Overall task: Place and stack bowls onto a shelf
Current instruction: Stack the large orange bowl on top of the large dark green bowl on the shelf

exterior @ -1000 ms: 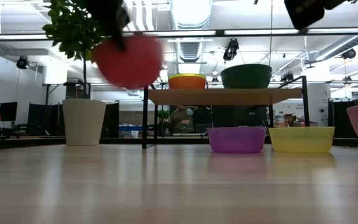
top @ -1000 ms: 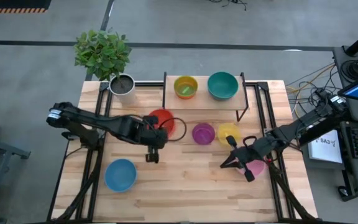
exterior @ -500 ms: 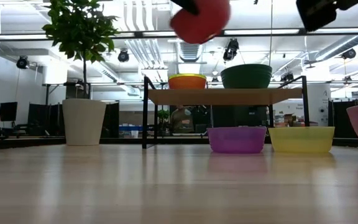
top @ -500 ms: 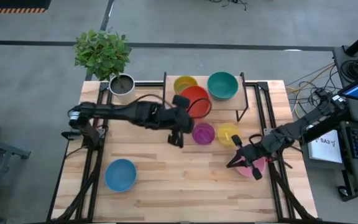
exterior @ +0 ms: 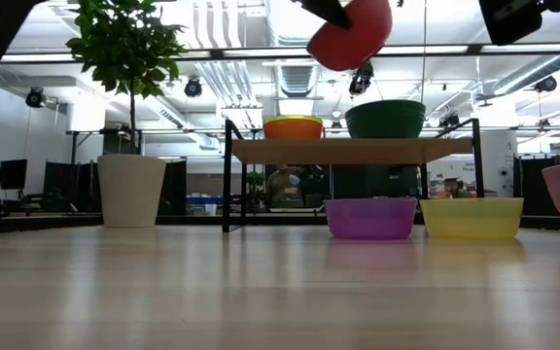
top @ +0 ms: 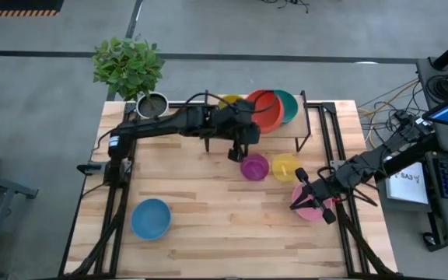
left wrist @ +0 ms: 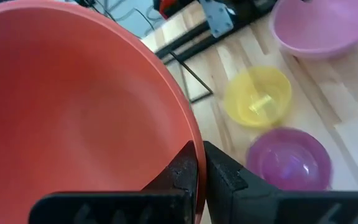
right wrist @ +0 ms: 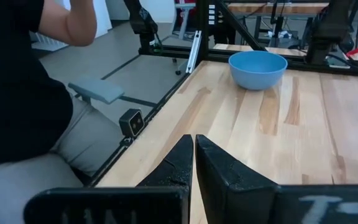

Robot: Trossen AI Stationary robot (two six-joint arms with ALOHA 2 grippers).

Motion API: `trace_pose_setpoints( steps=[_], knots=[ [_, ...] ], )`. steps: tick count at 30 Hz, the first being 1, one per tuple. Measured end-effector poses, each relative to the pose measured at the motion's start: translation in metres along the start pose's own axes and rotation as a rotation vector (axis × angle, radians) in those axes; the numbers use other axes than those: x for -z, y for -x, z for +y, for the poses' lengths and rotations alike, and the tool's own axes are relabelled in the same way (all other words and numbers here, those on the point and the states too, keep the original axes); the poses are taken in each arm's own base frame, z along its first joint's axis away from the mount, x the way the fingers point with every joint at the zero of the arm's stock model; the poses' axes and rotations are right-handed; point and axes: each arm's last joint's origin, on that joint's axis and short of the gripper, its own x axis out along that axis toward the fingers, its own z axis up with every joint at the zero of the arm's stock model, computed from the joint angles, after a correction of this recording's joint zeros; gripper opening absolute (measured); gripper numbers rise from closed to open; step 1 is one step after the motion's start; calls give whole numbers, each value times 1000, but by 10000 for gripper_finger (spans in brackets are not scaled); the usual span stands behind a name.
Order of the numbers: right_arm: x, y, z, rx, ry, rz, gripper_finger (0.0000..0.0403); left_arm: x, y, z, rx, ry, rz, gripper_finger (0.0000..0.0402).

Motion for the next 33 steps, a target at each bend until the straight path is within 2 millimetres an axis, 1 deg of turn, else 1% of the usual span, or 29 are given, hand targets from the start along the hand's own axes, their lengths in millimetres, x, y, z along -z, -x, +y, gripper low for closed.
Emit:
trace_pose_setpoints(
  steps=[6,9,17,20,26,29,33],
  knots=[
    [1,-1,0,1,-3,6,9,-1,-18,14,-46,19,-25,0],
    [1,-1,0,1,-3,8,9,-1,-24,19,-59,26,-27,0],
    [1,-1,0,3,3,13,9,-8,-33,24,-98,4,-77,0],
    [1,-1,0,9,4,12,9,-8,-33,24,-99,-11,-74,0],
    [1,-1,0,9,6,12,9,-6,-34,31,-125,11,-91,0],
    [1,-1,0,10,5,12,9,-4,-44,35,-148,35,-105,0],
    [2,-1,0,10,1,12,9,4,-60,34,-130,38,-64,0]
  ],
)
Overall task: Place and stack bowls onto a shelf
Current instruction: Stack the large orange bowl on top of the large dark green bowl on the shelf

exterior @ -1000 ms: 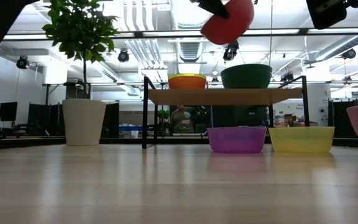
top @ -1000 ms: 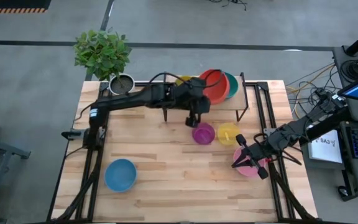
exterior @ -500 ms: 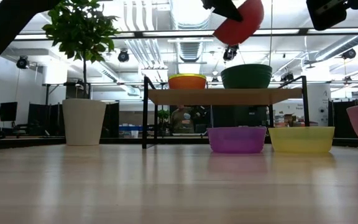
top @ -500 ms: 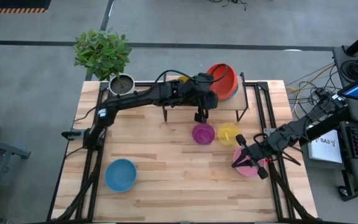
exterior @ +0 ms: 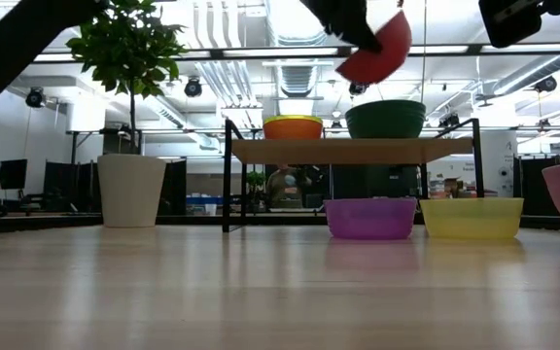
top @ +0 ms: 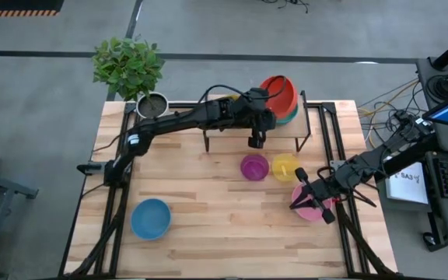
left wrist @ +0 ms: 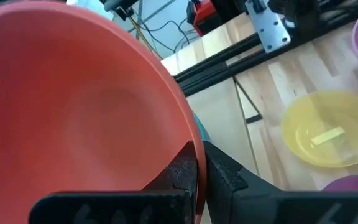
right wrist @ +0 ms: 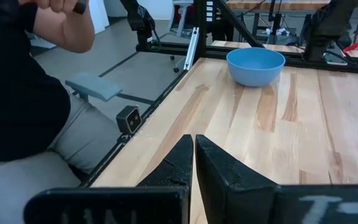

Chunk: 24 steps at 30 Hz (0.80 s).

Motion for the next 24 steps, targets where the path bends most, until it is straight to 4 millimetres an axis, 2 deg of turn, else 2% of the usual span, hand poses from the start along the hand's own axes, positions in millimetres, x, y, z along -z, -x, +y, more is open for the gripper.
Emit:
trace_pose_setpoints(
  steps=[19,24],
  knots=[
    [1,0,0,1,-3,7,9,20,-26,6,-9,24,51,1],
    [1,0,0,2,-3,8,9,22,-26,9,-13,30,55,25]
  ],
)
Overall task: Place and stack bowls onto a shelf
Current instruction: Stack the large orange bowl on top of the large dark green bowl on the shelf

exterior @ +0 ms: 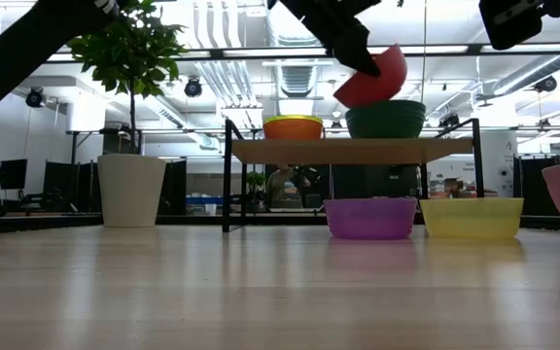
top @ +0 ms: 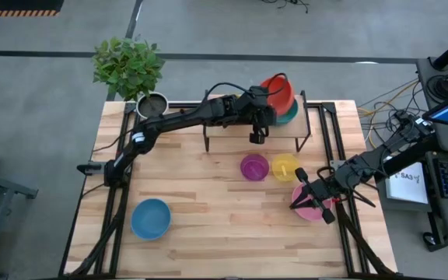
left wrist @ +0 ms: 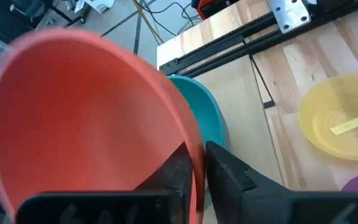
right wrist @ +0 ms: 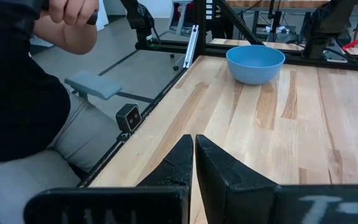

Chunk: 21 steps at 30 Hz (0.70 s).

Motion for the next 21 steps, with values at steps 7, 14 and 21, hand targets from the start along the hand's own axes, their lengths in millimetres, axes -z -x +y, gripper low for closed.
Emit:
trace_pose_setpoints(
  steps=[7,14,21],
  knots=[
    [0,0,0,0,0,0,9,1,0,2,-6,6,-1,83],
    [0,0,0,1,0,0,9,-1,0,4,-20,11,-22,132],
    [0,0,-2,74,-3,-8,9,-5,16,10,-23,21,-27,153]
  ],
)
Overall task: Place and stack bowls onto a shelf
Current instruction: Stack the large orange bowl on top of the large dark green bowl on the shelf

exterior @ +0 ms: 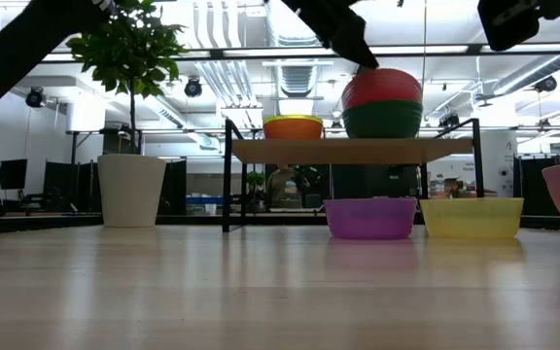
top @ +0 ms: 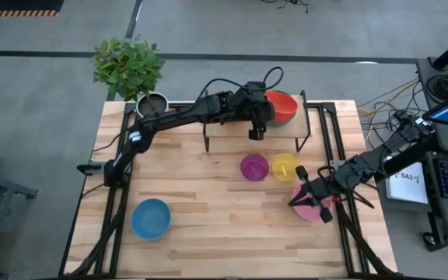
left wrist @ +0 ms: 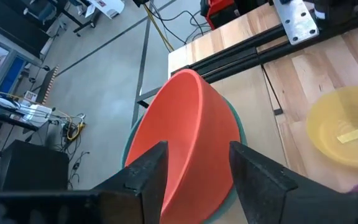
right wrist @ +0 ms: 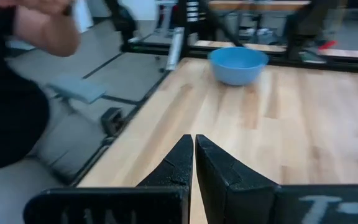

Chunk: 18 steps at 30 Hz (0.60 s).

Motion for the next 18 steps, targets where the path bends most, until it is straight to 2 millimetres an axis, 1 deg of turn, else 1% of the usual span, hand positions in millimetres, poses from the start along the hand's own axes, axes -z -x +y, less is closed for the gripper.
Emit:
trace_pose_setpoints(
  steps=[3,6,10,14,16,18],
  knots=[
    [0,0,-3,86,-24,-14,9,-4,19,5,9,50,6,153],
    [-2,1,-6,200,-71,-43,9,-8,45,10,25,117,16,150],
    [-1,-2,-9,317,-136,-75,9,-13,80,13,128,192,-11,144],
    [8,-12,-11,420,-181,-90,9,-17,104,8,194,233,0,137],
    [12,-19,-12,463,-181,-101,9,-19,112,2,216,231,11,134],
    [11,-24,-13,487,-178,-128,9,-23,119,-4,237,224,13,133]
  ],
)
